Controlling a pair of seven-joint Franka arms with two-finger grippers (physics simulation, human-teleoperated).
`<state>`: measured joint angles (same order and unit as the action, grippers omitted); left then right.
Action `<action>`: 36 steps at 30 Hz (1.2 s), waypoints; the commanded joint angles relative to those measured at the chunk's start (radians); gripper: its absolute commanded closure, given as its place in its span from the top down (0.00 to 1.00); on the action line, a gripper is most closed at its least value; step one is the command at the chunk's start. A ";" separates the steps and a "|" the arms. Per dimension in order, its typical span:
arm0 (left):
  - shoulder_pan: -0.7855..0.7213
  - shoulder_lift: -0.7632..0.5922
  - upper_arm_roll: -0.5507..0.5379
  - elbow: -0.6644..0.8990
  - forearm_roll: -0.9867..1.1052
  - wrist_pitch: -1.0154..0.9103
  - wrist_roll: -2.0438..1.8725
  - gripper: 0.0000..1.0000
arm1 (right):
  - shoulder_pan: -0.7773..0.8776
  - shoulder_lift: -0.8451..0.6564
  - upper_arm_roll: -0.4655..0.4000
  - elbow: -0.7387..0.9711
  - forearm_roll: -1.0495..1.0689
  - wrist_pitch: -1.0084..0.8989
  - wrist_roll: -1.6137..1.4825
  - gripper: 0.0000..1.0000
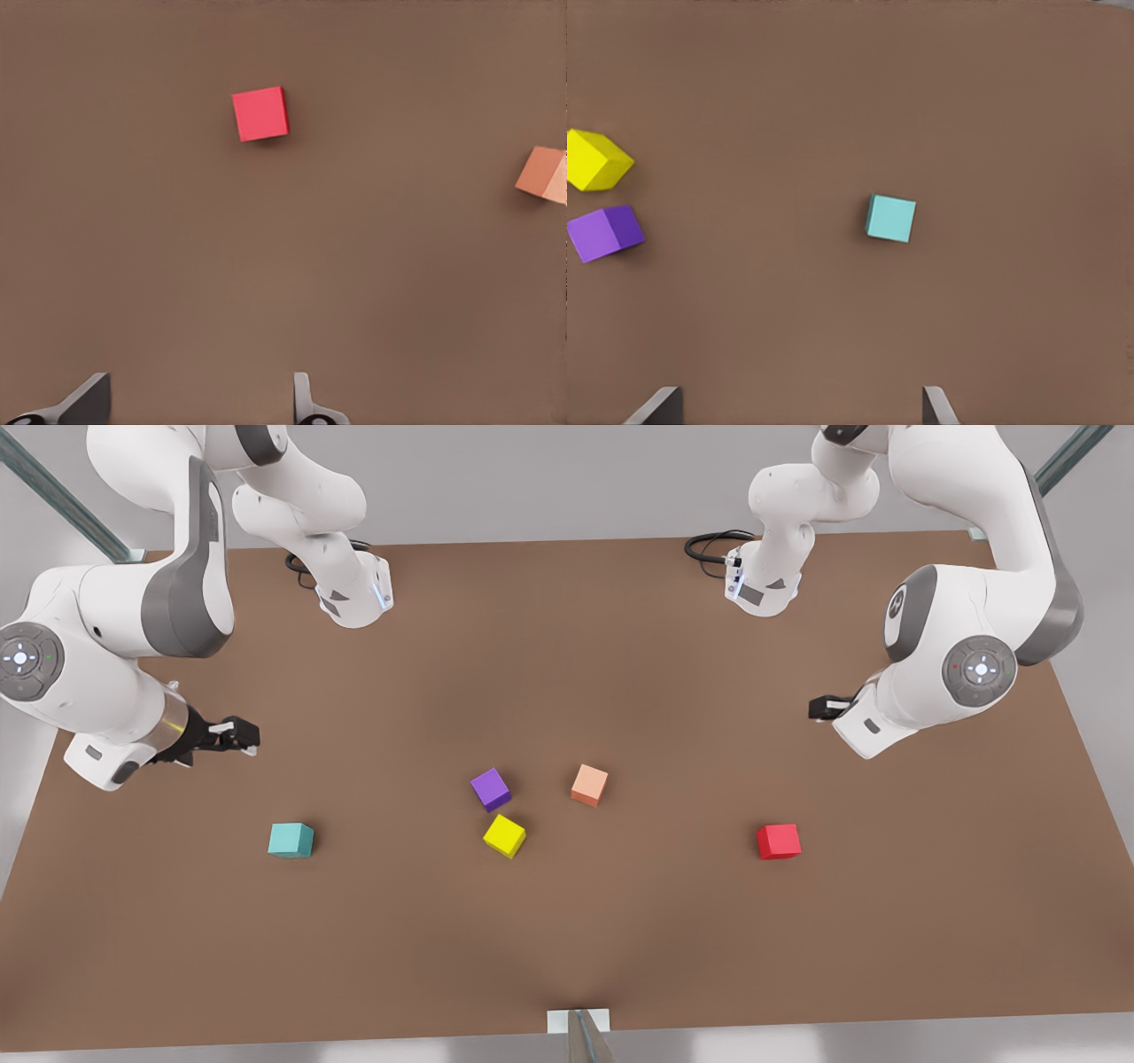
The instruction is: Pick up red wooden cube and pass to hand red wooden cube and place in blue wooden cube
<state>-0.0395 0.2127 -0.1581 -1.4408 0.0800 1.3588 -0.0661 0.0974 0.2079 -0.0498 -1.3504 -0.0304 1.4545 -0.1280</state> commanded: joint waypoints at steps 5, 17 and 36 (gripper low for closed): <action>0.000 0.013 0.000 0.002 -0.008 0.023 0.009 1.00 | -0.002 0.001 0.001 0.000 0.001 0.021 -0.044 1.00; 0.030 0.438 0.028 0.045 -0.063 0.531 -0.003 1.00 | 0.004 0.007 0.001 -0.003 -0.002 0.017 -0.047 1.00; 0.033 0.556 0.057 -0.072 -0.060 0.711 -0.011 1.00 | 0.004 0.007 0.001 -0.010 -0.002 -0.002 -0.056 1.00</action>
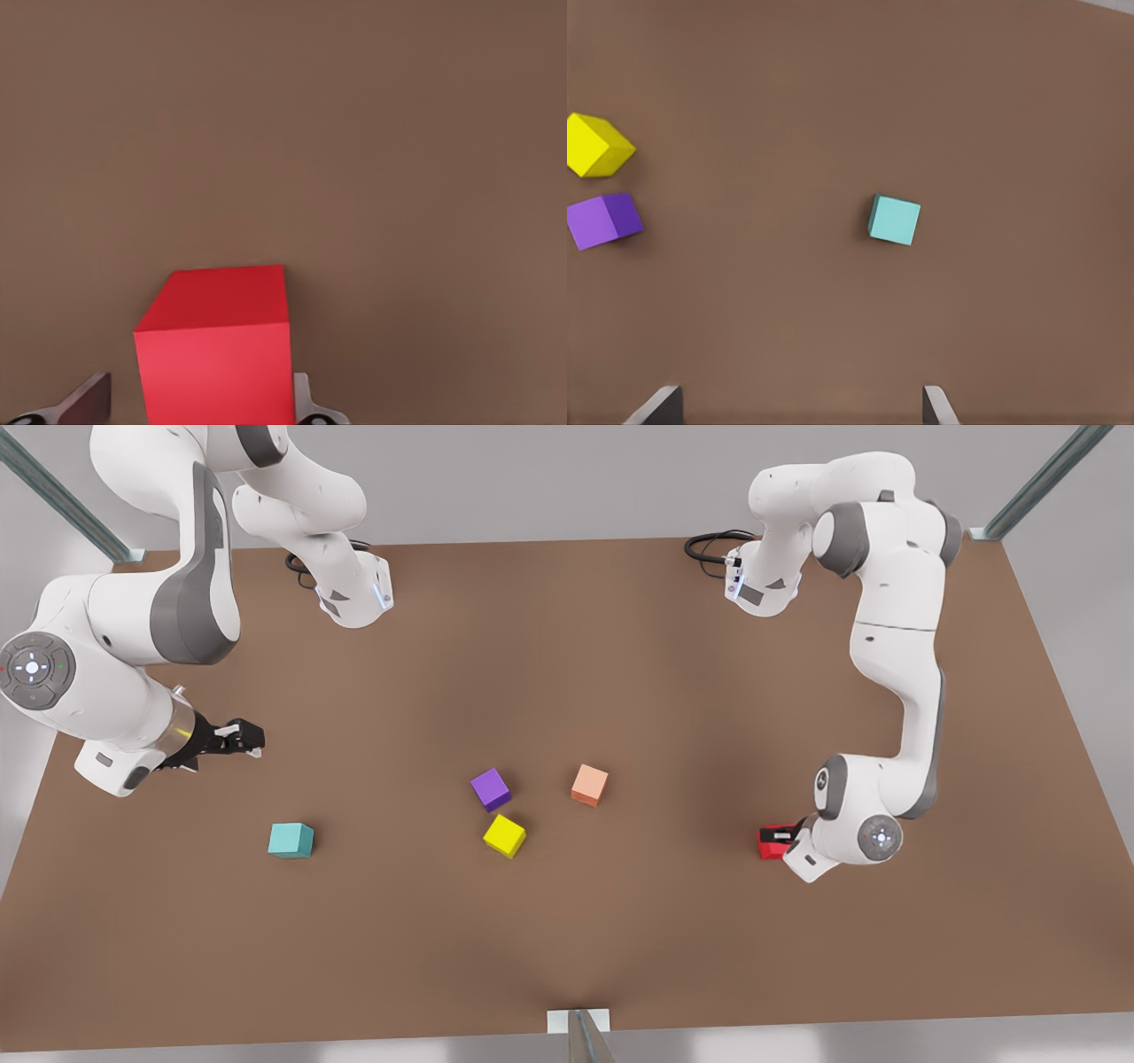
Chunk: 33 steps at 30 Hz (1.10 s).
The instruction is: Pick up red wooden cube and pass to hand red wooden cube and place in blue wooden cube
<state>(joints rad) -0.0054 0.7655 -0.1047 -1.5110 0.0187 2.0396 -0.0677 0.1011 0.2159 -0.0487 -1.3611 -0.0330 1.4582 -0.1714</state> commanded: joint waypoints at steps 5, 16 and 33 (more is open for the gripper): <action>-0.008 0.041 0.005 -0.003 0.001 0.042 -0.007 1.00 | 0.000 0.000 0.001 0.000 0.001 -0.007 -0.011 1.00; -0.016 0.052 0.005 -0.003 0.003 0.067 -0.007 1.00 | 0.000 -0.001 0.001 -0.004 -0.001 -0.009 -0.013 1.00; -0.024 0.048 0.005 0.002 0.006 0.148 -0.032 0.62 | 0.000 -0.001 0.003 -0.010 -0.001 -0.010 -0.013 1.00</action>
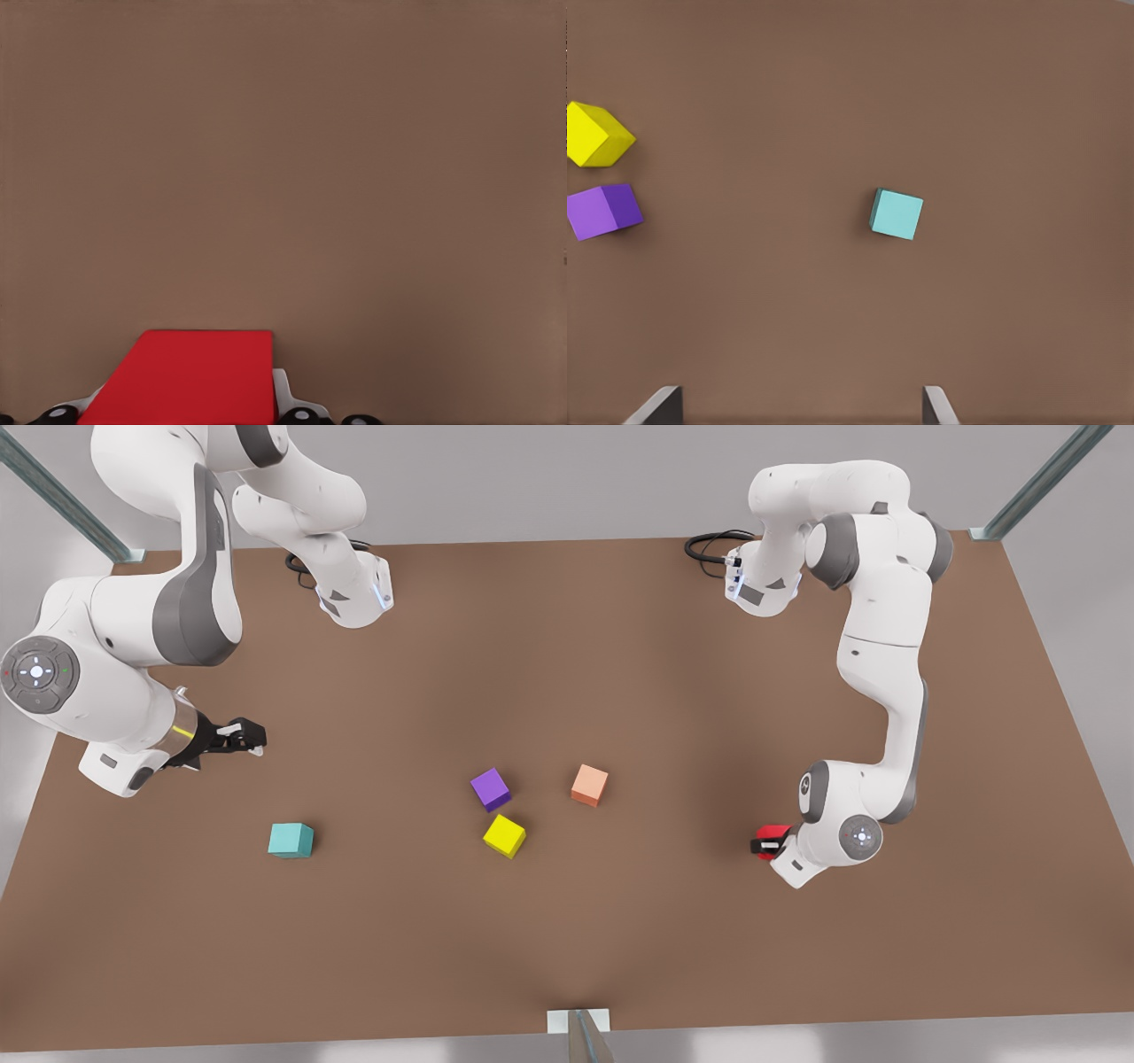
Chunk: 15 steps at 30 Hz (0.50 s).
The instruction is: Pick up red wooden cube and pass to hand red wooden cube and place in blue wooden cube
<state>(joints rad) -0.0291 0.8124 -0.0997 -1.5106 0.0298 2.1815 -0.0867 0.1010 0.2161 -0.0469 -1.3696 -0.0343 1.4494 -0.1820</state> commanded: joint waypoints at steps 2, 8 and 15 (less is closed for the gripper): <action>-0.005 -0.019 0.000 0.003 -0.014 0.003 -0.015 0.61 | 0.000 -0.001 -0.001 -0.002 0.001 -0.001 -0.002 1.00; -0.002 -0.029 -0.156 0.308 -0.448 -0.529 -0.430 0.61 | 0.000 -0.001 0.001 -0.003 0.001 -0.001 -0.001 1.00; 0.003 0.140 -0.391 0.447 -0.801 -0.428 -0.372 0.61 | -0.001 0.017 0.002 0.009 0.065 0.012 -0.017 1.00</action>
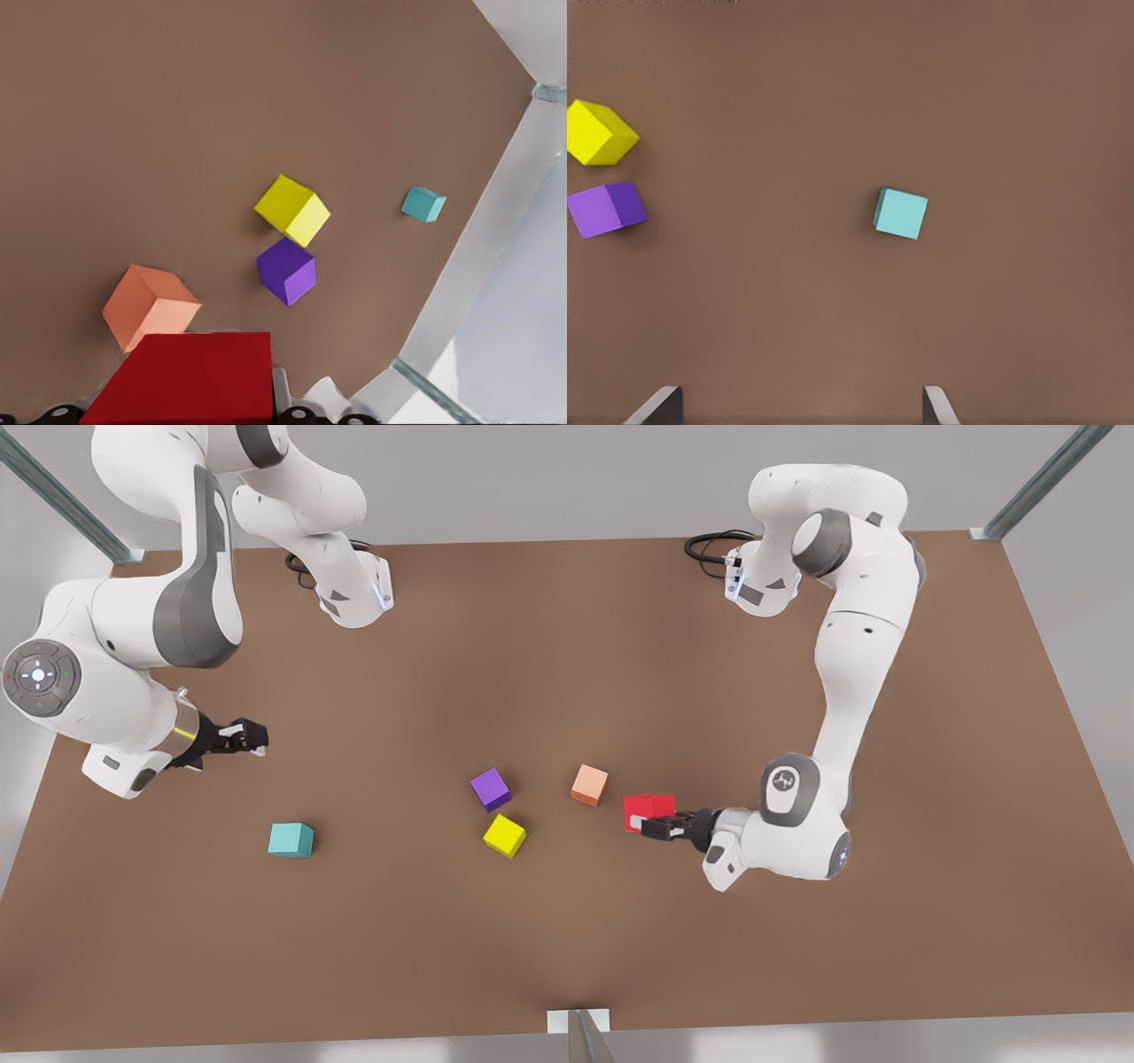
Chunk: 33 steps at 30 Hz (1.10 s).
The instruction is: Pick up red wooden cube and pass to hand red wooden cube and place in blue wooden cube
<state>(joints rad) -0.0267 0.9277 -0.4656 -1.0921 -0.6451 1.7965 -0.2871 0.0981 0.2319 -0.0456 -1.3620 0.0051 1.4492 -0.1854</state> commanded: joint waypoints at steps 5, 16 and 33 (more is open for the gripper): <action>-0.004 0.069 -0.087 0.052 -0.191 0.034 0.163 0.61 | 0.012 0.170 0.003 0.031 0.653 0.017 -0.293 1.00; -0.056 0.089 -0.168 0.046 -0.208 0.248 0.460 0.61 | 0.075 0.351 0.003 0.041 1.073 0.324 -1.451 1.00; -0.050 0.145 -0.217 -0.017 -0.433 0.353 0.896 0.66 | 0.150 0.369 0.004 -0.098 1.400 0.445 -1.671 1.00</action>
<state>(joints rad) -0.0769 1.0726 -0.6819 -1.1097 -1.0662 2.1261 0.2655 0.2452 0.6064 -0.0421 -1.4522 1.3647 1.8609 -1.3922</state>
